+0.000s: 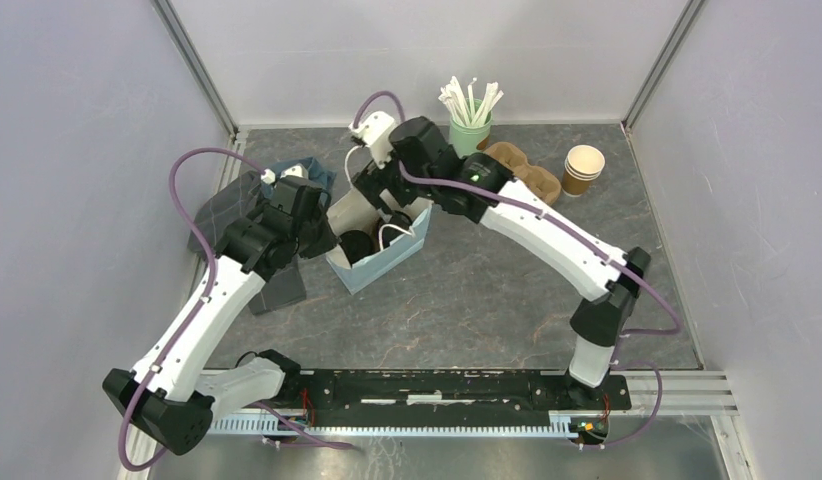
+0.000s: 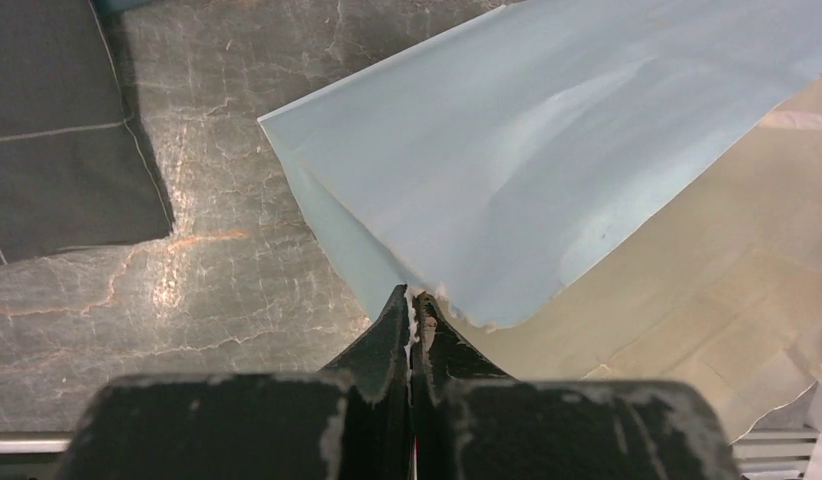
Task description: Pack the takeout coffee
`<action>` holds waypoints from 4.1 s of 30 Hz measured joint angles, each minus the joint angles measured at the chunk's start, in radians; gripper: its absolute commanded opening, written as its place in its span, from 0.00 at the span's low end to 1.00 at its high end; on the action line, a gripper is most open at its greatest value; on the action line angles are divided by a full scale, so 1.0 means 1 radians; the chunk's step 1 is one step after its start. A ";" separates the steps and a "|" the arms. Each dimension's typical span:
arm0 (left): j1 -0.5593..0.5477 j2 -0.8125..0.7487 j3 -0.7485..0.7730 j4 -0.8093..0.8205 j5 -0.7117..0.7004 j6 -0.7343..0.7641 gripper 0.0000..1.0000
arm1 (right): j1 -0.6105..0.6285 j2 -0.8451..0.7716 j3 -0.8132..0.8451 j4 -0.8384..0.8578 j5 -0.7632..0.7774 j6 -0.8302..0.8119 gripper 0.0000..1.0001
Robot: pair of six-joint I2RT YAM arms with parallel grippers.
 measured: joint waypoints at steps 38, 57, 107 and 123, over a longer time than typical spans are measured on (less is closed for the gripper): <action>0.006 -0.016 0.238 -0.125 -0.112 0.068 0.70 | -0.652 0.296 -0.154 0.859 -0.371 -0.056 0.40; 0.006 -0.050 0.317 -0.093 -0.087 0.158 0.70 | -0.658 0.520 0.002 0.963 -0.394 -0.060 0.12; 0.006 -0.135 0.311 0.047 -0.035 0.215 0.68 | -0.221 -0.226 -0.516 1.387 -0.761 0.483 0.00; 0.006 -0.129 0.291 0.048 -0.036 0.225 0.67 | -0.211 -0.214 -0.752 1.352 -0.776 0.333 0.53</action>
